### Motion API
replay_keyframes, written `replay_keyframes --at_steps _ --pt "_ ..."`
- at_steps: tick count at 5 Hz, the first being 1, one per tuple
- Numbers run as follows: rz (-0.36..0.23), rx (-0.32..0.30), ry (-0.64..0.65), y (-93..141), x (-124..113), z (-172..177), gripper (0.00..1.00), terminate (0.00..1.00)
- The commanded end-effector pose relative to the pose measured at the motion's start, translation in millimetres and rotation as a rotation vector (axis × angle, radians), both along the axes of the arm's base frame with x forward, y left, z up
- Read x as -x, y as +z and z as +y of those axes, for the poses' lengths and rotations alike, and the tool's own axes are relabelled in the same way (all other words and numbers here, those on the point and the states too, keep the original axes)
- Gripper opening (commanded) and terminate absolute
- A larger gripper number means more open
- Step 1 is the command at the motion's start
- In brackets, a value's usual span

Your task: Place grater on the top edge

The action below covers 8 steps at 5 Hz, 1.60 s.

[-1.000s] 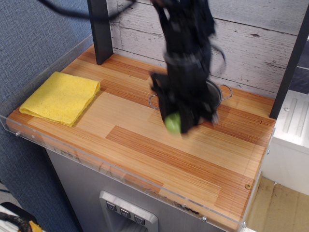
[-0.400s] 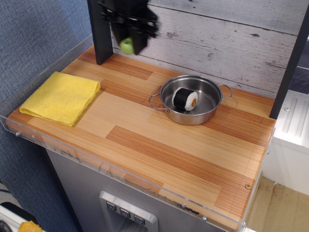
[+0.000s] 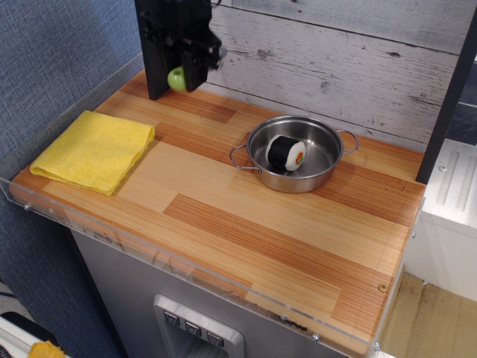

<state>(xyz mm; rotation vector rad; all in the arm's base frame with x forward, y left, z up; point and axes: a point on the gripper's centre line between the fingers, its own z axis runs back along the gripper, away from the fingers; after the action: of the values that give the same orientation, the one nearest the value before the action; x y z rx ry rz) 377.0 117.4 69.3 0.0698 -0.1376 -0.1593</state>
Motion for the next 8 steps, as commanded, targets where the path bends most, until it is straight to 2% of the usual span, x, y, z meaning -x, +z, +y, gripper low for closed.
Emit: replay_keyframes --at_steps 1,4,5,6,8 --pt "-0.012 -0.013 -0.014 -3 3 3 0.00 0.00" --pt "0.074 0.005 -0.008 -39 8 1 0.00 0.00" --pt "0.085 0.012 -0.009 -42 8 1 0.00 0.00" --pt "0.069 0.006 -0.028 -33 7 -1 1.00 0.00" --pt "-0.043 0.024 -0.039 23 9 -2 1.00 0.00"
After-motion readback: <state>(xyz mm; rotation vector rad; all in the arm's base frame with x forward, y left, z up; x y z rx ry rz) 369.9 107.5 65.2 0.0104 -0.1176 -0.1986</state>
